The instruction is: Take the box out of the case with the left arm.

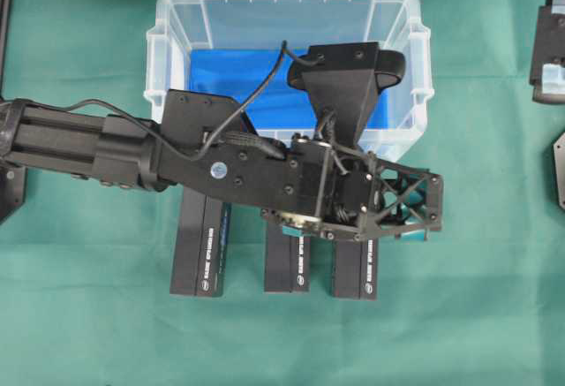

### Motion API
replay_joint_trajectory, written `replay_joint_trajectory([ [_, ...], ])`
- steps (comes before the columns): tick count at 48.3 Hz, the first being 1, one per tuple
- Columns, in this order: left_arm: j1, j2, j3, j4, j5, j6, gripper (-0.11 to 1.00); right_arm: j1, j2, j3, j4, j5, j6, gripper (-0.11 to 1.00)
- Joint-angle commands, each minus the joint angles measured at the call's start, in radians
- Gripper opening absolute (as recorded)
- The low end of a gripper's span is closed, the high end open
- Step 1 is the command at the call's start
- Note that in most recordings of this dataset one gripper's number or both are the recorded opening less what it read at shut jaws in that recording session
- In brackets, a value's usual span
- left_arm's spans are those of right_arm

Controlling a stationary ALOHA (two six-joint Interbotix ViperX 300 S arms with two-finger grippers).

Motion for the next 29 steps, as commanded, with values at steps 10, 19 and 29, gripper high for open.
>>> replay_joint_trajectory([
  [10, -0.015, -0.067, 0.011, -0.002, 0.014, 0.003, 0.93, -0.002, -0.002, -0.009, -0.003, -0.002, -0.003, 0.02],
  [19, -0.023, -0.132, 0.107, -0.002, 0.018, 0.000, 0.93, -0.002, -0.002, -0.009, -0.003, -0.002, -0.003, 0.02],
  [29, -0.035, -0.238, 0.244, -0.002, 0.018, -0.005, 0.93, -0.002, -0.003, -0.009, -0.003, -0.002, -0.003, 0.02],
])
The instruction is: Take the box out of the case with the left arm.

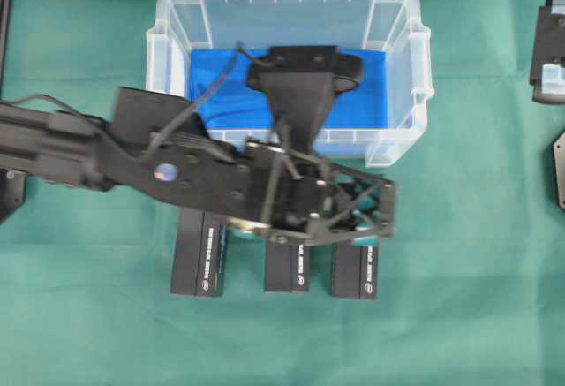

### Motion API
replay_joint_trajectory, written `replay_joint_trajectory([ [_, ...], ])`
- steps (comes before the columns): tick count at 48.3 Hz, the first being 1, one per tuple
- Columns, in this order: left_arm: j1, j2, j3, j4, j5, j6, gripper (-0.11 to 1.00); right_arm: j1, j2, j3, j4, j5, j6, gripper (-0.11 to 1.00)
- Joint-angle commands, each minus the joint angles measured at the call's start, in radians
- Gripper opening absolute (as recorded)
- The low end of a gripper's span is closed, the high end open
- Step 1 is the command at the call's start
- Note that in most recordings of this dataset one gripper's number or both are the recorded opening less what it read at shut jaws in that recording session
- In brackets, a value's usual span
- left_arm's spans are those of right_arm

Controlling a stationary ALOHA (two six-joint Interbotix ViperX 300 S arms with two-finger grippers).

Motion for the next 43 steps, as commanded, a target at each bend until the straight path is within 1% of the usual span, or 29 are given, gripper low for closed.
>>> replay_joint_trajectory([
  [1, -0.012, -0.097, 0.049, 0.002, 0.000, -0.002, 0.93, -0.002, -0.002, -0.009, -0.003, -0.002, -0.002, 0.02],
  [20, -0.057, -0.356, 0.354, 0.002, -0.008, -0.008, 0.93, -0.002, -0.002, -0.009, -0.002, 0.032, -0.002, 0.02],
  [30, -0.083, -0.506, 0.523, 0.000, -0.009, -0.025, 0.93, -0.002, -0.002, -0.009, -0.002, 0.057, 0.000, 0.02],
  [43, -0.110, -0.681, 0.706, 0.000, -0.040, -0.054, 0.93, -0.002, -0.002, -0.008, -0.002, 0.058, 0.000, 0.02],
])
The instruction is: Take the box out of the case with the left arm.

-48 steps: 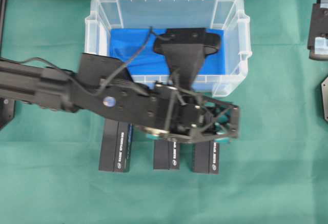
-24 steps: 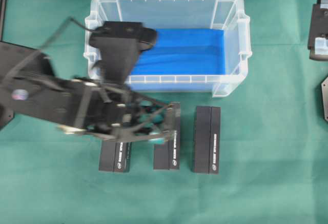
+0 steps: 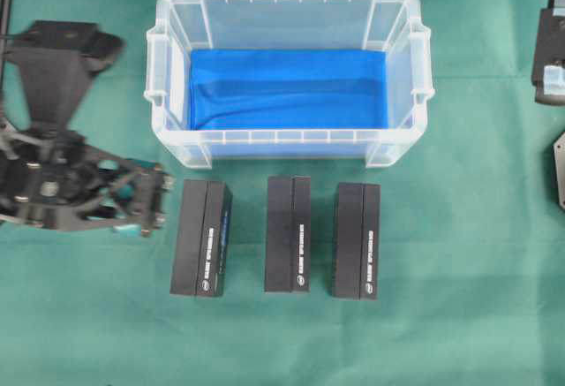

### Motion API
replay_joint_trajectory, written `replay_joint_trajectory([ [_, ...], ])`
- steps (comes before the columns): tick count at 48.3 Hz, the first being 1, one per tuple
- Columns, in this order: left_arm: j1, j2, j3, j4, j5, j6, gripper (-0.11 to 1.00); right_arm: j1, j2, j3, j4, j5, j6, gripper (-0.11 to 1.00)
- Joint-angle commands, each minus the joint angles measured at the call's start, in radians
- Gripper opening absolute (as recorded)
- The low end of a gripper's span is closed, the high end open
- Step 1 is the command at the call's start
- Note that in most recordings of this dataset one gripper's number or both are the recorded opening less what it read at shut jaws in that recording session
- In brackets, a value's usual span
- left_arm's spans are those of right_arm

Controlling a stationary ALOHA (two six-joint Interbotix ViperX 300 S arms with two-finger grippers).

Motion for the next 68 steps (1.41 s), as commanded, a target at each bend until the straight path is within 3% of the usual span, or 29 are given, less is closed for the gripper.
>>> replay_joint_trajectory([
  [1, -0.011, -0.072, 0.038, 0.002, -0.012, -0.011, 0.93, -0.002, -0.002, -0.009, -0.002, 0.002, 0.000, 0.02],
  [16, -0.021, -0.189, 0.140, 0.002, -0.014, -0.021, 0.93, -0.002, 0.000, -0.008, -0.002, 0.000, 0.002, 0.02],
  [36, 0.028, -0.213, 0.152, 0.002, -0.012, -0.002, 0.93, -0.002, -0.002, -0.008, -0.002, 0.000, 0.003, 0.02],
  [54, 0.232, -0.290, 0.187, -0.002, -0.003, 0.137, 0.93, -0.002, -0.002, -0.008, 0.003, 0.002, 0.009, 0.02],
  [61, 0.348, -0.298, 0.189, -0.012, 0.015, 0.242, 0.93, -0.002, -0.002, -0.008, 0.003, 0.000, 0.009, 0.02],
  [68, 0.460, -0.284, 0.186, -0.081, 0.029, 0.371, 0.93, -0.002, 0.000, -0.008, 0.003, 0.000, 0.008, 0.02],
])
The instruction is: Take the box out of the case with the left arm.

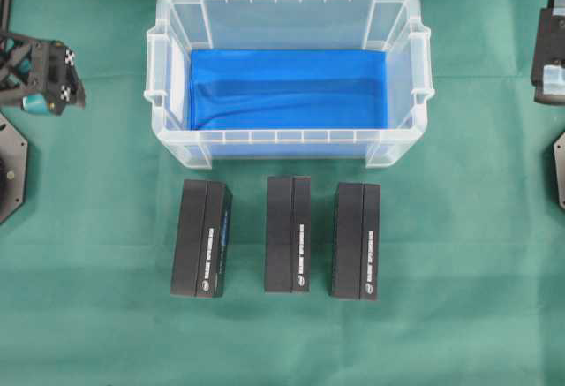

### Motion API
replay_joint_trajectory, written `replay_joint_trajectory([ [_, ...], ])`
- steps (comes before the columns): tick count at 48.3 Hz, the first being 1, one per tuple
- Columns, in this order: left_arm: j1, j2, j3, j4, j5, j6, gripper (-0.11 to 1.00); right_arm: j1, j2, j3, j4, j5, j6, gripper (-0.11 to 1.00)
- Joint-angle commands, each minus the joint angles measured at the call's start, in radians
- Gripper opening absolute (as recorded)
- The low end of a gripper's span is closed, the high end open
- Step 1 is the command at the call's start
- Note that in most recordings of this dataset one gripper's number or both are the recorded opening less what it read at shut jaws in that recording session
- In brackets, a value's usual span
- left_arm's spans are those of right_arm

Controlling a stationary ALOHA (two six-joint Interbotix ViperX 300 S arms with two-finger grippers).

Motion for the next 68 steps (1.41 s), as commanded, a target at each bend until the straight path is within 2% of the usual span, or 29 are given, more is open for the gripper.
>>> replay_joint_trajectory([
  [1, 0.066, 0.006, -0.015, -0.041, 0.006, 0.055, 0.93, -0.002, -0.002, -0.009, 0.002, -0.002, 0.002, 0.02],
  [6, 0.126, 0.012, -0.017, -0.057, 0.023, 0.120, 0.93, -0.002, -0.002, -0.009, 0.002, 0.000, 0.000, 0.02],
  [20, 0.209, 0.018, -0.020, -0.057, 0.026, 0.173, 0.93, -0.002, -0.002, -0.009, 0.002, 0.000, 0.000, 0.02],
  [68, 0.210, 0.051, -0.031, -0.057, 0.020, 0.181, 0.93, -0.002, -0.002, -0.006, -0.003, 0.044, -0.002, 0.02],
])
